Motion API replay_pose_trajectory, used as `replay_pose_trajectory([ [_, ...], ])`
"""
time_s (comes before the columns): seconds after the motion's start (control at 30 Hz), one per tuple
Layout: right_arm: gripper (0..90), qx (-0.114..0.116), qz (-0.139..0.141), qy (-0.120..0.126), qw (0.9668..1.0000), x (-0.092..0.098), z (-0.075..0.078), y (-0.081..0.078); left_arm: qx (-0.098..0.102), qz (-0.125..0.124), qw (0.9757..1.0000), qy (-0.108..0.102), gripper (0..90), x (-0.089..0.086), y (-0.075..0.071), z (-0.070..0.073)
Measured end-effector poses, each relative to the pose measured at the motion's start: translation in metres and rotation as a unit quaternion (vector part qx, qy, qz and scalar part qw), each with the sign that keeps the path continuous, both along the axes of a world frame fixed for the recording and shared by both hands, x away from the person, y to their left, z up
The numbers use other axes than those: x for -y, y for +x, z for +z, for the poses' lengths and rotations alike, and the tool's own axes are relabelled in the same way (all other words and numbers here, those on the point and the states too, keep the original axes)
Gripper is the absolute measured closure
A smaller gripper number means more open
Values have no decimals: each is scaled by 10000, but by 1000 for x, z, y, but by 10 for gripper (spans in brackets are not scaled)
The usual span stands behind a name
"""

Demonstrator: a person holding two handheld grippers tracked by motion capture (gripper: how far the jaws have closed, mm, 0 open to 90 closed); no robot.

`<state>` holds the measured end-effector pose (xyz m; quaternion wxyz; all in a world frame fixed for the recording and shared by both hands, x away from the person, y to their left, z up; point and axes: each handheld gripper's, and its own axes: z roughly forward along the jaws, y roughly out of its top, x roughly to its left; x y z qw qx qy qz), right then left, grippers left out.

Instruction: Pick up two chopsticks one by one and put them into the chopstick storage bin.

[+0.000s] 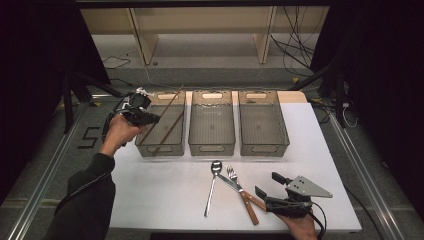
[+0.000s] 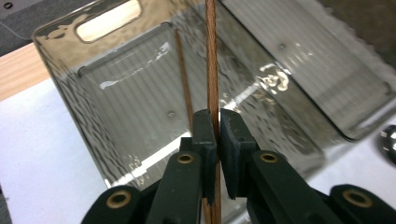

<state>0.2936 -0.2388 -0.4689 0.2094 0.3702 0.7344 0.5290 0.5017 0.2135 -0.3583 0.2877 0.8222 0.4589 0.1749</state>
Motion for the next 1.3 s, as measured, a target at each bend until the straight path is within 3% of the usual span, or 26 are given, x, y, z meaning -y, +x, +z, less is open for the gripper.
replay_pose_trajectory([
  [0.2,237,-2,-4,11,10000,0,0,0,23,137,9999,86,847,-7,20,-5],
  [0.43,237,-11,1,12,10000,0,0,0,-10,354,9993,150,847,-10,33,-15],
  [0.57,237,6,11,20,10000,1,0,0,-39,374,9988,321,847,-8,36,-22],
  [1.07,237,-1,18,24,10000,0,0,0,-334,439,9980,312,844,-4,40,-43],
  [1.2,237,4,11,17,10000,1,0,0,-425,591,9971,239,832,-5,41,-47],
  [1.3,238,1,6,15,10000,1,0,0,-487,536,9973,90,692,-6,39,-45],
])
